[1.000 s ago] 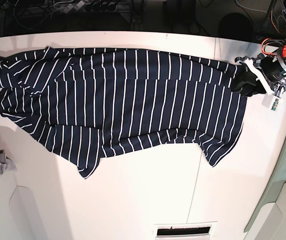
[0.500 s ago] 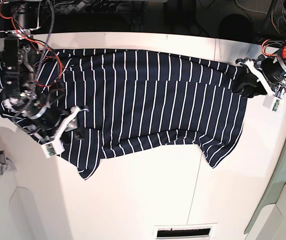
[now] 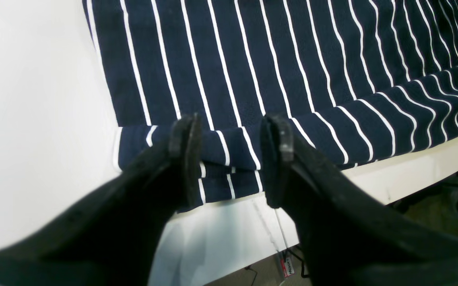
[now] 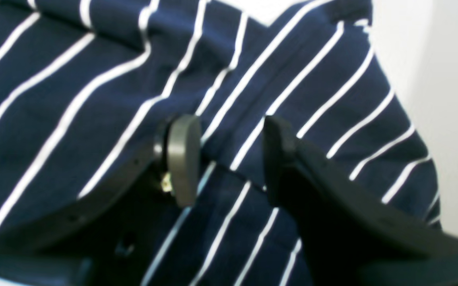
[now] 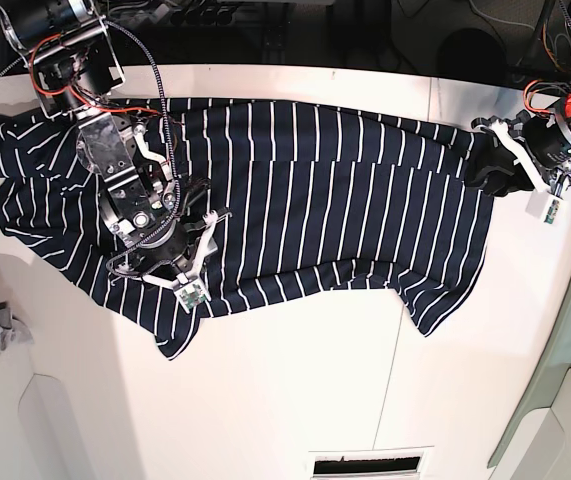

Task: Layout the t-shirt on the table in an organized manner, then fold the t-shirt properly
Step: 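Release with the right gripper and move it onto the shirt body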

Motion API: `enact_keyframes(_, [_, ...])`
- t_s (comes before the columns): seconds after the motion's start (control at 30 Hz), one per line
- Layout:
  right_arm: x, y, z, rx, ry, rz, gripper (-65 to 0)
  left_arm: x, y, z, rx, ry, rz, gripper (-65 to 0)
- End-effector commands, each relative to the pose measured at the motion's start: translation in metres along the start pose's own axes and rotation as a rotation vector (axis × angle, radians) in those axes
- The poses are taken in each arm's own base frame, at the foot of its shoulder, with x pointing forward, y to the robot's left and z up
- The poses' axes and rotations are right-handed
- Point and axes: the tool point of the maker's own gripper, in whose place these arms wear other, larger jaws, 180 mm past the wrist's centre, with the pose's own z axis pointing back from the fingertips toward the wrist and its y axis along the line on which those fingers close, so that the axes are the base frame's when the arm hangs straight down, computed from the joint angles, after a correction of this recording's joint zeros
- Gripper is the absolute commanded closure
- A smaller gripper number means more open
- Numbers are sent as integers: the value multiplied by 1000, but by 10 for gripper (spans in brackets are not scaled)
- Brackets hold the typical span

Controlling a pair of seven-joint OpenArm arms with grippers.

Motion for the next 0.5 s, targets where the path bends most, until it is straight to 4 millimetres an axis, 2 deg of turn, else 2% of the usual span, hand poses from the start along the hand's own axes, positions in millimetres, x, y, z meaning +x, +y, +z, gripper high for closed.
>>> enact_keyframes(0.0, [21,-13,1,-31,-56,-1,-257,12,1,4,-6,-36,-16,-272])
enact_keyframes(0.13, [19,-14,0,-39,-51,12,-256,12,1,4,-6,-36,-16,-271])
enact_keyframes(0.27, [11,-27,-1,-87,-32,-17,-251,12,1,4,-7,-36,-16,-271])
enact_keyframes(0.4, [-4,-29,-7,-88,-6,-29,-173,12,1,4,-7,-36,-16,-272])
enact_keyframes(0.47, [-11,-23,-9,-64,4,-21,-171,12,1,4,-6,-36,-16,-271])
